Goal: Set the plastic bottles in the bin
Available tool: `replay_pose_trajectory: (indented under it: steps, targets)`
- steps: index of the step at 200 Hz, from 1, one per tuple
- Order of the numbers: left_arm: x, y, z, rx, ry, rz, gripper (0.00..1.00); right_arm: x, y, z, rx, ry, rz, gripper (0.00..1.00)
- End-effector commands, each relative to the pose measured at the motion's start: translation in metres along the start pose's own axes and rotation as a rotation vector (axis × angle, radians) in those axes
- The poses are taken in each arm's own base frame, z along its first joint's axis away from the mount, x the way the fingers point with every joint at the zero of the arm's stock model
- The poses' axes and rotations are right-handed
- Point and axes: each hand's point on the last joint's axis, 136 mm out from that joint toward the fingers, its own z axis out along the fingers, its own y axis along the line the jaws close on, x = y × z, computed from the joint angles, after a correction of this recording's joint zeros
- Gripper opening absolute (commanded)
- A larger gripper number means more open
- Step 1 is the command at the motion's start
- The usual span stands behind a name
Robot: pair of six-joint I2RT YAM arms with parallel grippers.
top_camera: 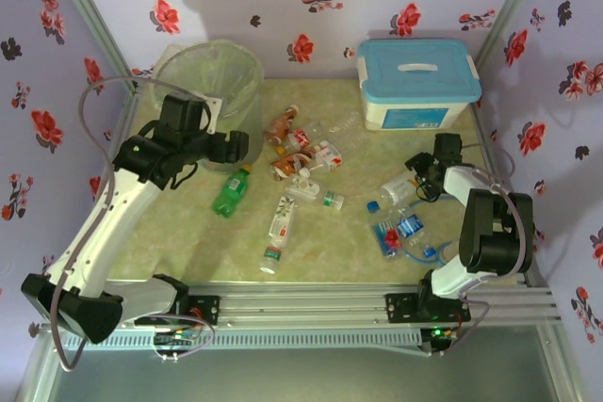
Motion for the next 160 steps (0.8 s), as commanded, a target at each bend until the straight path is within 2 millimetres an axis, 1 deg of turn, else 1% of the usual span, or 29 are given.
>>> replay_pose_trajectory:
  steps: [1,20,28,31,40,57,70,85,96,117,134,150,160]
  targets:
    - [-0.017,-0.008,-0.002,0.008,-0.042,-0.013,0.9,-0.014,0.019,-0.019,-0.053,-0.064,-0.032,0.68]
    - [-0.022,-0.016,-0.001,0.024,-0.048,-0.003,0.9,-0.018,0.031,-0.031,-0.115,-0.089,-0.04,0.65]
    - [-0.023,-0.019,-0.001,0.031,-0.051,-0.003,0.9,-0.019,0.039,-0.038,-0.16,-0.102,-0.04,0.62]
    - [-0.024,-0.021,-0.001,0.036,-0.054,-0.001,0.9,-0.019,0.042,-0.041,-0.179,-0.108,-0.039,0.59]
    - [-0.026,-0.025,0.0,0.048,-0.057,0.0,0.9,-0.019,0.051,-0.049,-0.227,-0.113,-0.04,0.57]
    - [-0.03,-0.037,0.001,0.089,-0.068,-0.001,0.9,-0.017,0.072,-0.065,-0.323,-0.109,-0.065,0.58]
    - [-0.032,-0.049,0.003,0.136,-0.069,-0.005,0.91,-0.01,0.097,-0.081,-0.439,-0.095,-0.11,0.58]
    - [-0.035,-0.069,0.007,0.214,-0.064,-0.006,0.95,0.002,0.133,-0.105,-0.608,-0.072,-0.182,0.59]
    - [-0.036,-0.086,0.009,0.282,-0.058,0.004,0.99,0.014,0.157,-0.124,-0.715,-0.048,-0.244,0.59]
    - [-0.037,-0.121,0.011,0.401,-0.053,0.019,1.0,0.042,0.195,-0.163,-0.863,-0.043,-0.386,0.59]
    - [-0.037,-0.152,0.012,0.516,-0.042,0.027,1.0,0.067,0.217,-0.191,-0.94,-0.052,-0.512,0.6]
    - [-0.036,-0.172,0.016,0.588,-0.031,0.022,1.0,0.085,0.231,-0.211,-1.006,-0.054,-0.578,0.6]
    - [-0.035,-0.182,0.021,0.617,-0.019,0.02,1.0,0.093,0.238,-0.222,-1.054,-0.043,-0.588,0.6]
